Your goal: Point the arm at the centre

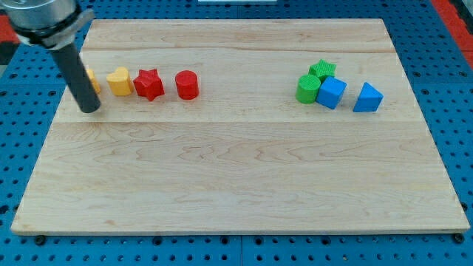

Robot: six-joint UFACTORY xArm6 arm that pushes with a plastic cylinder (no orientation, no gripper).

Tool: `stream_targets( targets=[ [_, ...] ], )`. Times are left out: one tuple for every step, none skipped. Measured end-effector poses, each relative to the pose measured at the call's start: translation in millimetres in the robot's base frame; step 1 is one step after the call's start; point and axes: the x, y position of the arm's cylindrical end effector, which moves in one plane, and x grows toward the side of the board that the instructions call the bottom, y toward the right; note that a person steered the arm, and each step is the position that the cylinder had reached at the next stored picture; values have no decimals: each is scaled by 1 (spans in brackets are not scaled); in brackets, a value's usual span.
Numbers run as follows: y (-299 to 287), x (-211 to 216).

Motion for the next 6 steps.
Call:
stream_targets(
  targets=[
    [-9,-14],
    [-10,-31],
    [-13,-15],
    [-4,2],
    [52,32],
    [186,32]
  ],
)
